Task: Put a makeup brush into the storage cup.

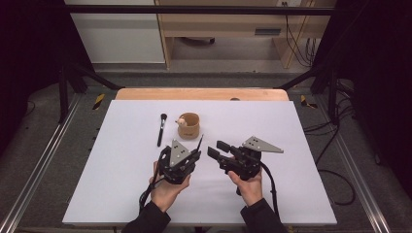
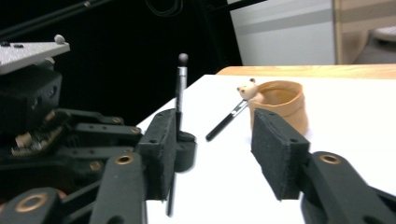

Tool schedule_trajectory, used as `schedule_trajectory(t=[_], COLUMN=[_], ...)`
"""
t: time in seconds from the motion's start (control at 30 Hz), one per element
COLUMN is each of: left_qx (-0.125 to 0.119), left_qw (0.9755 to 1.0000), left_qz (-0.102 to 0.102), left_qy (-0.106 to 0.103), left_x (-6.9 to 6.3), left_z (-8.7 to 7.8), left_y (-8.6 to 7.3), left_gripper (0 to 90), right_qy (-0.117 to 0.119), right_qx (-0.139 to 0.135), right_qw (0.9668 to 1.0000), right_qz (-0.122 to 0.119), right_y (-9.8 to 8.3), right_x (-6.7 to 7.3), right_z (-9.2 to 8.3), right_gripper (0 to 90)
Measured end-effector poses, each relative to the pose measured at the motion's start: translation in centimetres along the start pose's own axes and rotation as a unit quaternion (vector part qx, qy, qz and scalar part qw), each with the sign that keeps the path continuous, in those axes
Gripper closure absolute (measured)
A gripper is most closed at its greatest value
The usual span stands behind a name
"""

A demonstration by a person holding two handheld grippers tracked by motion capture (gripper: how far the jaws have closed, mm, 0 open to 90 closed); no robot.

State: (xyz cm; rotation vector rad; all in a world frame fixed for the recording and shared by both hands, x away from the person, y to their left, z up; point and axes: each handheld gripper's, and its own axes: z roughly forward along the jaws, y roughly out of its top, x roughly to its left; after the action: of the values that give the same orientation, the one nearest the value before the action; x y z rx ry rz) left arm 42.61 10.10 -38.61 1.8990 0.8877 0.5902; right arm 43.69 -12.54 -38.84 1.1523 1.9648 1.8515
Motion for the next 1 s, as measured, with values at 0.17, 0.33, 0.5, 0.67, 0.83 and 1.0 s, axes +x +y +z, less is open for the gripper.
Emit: schedule_trajectory(t=[0.17, 0.33, 0.5, 0.67, 0.83, 1.0], left_qx=[-0.004, -0.009, -0.017, -0.025, -0.033, -0.045], left_qw=[1.0, 0.9999, 0.9997, 0.9996, 0.9992, 0.9986], left_qz=[0.001, 0.0, 0.001, -0.007, -0.004, -0.009], left_qy=[0.004, 0.009, 0.015, 0.014, 0.021, 0.026], left_x=[0.6, 1.3, 2.1, 2.8, 3.5, 4.1], left_z=[-0.3, -0.7, -1.2, -1.6, -1.9, -2.1], left_y=[0.1, 0.2, 0.7, 1.1, 1.7, 2.3], left_gripper=[84.6, 84.6, 84.5, 84.6, 84.6, 84.5], right_qy=[-0.025, -0.055, -0.084, -0.101, -0.108, -0.115], right_qx=[0.001, 0.012, 0.022, 0.026, 0.03, 0.033], right_qw=[0.9993, 0.9973, 0.9944, 0.9918, 0.9903, 0.9895], right_qz=[-0.029, -0.047, -0.06, -0.073, -0.082, -0.081], right_y=[0.2, 0.1, -0.1, -0.3, -0.5, -0.9], right_x=[-0.5, -1.3, -2.3, -3.0, -3.4, -3.8], right_z=[-1.1, -2.3, -3.5, -4.5, -5.3, -5.9], right_gripper=[40.6, 31.3, 25.1, 20.0, 14.0, 10.3])
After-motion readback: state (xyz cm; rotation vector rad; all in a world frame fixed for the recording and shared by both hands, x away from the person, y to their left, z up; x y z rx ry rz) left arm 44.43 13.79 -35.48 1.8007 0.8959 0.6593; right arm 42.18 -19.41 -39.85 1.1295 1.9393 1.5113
